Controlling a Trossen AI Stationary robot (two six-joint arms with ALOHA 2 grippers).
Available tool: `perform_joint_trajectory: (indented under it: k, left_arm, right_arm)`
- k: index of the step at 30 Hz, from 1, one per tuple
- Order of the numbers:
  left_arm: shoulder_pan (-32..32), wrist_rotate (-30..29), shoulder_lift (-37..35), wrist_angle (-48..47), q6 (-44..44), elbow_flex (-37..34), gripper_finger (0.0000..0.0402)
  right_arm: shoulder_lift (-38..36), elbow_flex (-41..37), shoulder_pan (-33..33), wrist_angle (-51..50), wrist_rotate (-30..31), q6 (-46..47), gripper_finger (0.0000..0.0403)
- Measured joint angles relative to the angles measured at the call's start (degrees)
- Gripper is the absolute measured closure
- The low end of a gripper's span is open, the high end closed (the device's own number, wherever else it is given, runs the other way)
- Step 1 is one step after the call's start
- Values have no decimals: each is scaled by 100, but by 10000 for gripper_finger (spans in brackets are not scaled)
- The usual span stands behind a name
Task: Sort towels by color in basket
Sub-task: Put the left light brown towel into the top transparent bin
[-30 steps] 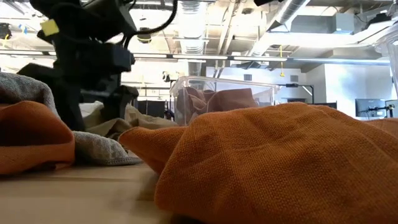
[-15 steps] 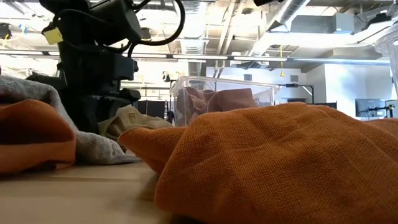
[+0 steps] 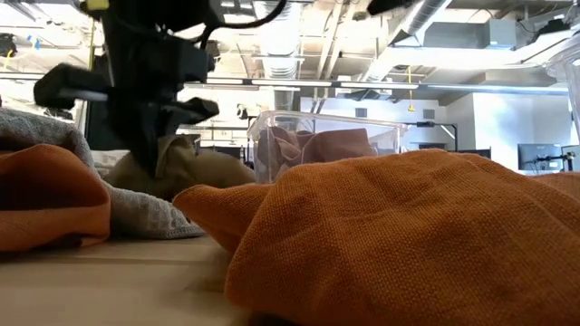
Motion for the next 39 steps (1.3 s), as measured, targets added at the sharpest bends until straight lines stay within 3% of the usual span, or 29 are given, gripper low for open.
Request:
perform_joint_trajectory:
  k: [10, 17, 25, 36, 39]
  left_arm:
    - [12, -1059, -515, -1699, 393, 1150, 395]
    - [70, -2117, -1400, -1824, 708, 1905, 395]
    - [116, -3074, -1807, -452, 2004, 2410, 396]
    - [963, -3229, -1683, 1827, 3938, 2812, 397]
    - [1271, -2876, -1677, 2187, 4016, 2812, 397]
  right_arm:
    - [833, 0, -63, 165, -46, -185, 269]
    - [1068, -2, -226, 354, -63, -275, 269]
    - [1044, -1, -267, 481, -61, -258, 269]
    - [1042, 0, -142, 428, -54, 100, 269]
    - [1042, 0, -68, 348, -31, 233, 269]
